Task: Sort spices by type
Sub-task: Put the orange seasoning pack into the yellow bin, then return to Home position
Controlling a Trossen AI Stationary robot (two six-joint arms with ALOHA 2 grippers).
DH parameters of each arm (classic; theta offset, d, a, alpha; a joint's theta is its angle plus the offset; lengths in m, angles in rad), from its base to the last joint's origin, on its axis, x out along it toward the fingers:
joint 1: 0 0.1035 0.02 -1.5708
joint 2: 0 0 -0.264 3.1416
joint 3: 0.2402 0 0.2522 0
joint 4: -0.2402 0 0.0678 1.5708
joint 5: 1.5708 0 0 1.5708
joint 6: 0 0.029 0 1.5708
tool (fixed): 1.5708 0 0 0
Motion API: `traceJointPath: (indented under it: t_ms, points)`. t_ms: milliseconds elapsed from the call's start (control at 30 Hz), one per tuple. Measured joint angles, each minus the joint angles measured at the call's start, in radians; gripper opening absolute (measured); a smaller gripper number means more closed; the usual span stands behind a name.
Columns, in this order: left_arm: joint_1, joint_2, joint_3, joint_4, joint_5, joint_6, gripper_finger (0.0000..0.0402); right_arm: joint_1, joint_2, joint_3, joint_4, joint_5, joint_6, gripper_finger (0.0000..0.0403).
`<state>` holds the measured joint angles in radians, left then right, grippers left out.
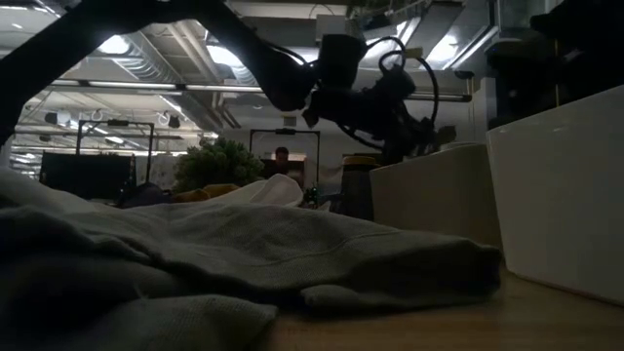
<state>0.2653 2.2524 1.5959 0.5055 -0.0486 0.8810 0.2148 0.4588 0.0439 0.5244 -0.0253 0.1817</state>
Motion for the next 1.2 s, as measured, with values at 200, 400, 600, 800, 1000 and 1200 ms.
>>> traceJointPath:
  t_ms: [200,400,600,800,1000,1200]
  points:
    - [0.0,0.003,0.0,-0.001,0.0,-0.035,0.0058,-0.101,0.0,0.0,-0.002,-0.089,0.02,0.0269]
    - [0.0,0.001,0.0,0.01,-0.012,-0.113,0.0118,-0.161,0.001,0.0,-0.003,-0.17,0.016,0.0269]
    - [-0.017,-0.007,-0.001,0.011,-0.016,-0.155,0.0142,-0.243,0.0,0.0,-0.022,-0.248,-0.037,0.0269]
    - [-0.036,-0.062,-0.002,-0.053,-0.031,-0.288,0.0139,-0.312,-0.006,0.0,-0.133,-0.275,-0.068,0.0269]
    - [-0.014,-0.251,0.0,-0.424,-0.032,-0.426,0.0137,-0.314,-0.063,0.0,-0.269,-0.276,-0.09,0.0269]
    - [0.041,-0.452,-0.101,-0.734,0.315,-0.477,0.0137,-0.314,-0.168,0.0,-0.366,-0.241,-0.137,0.0269]
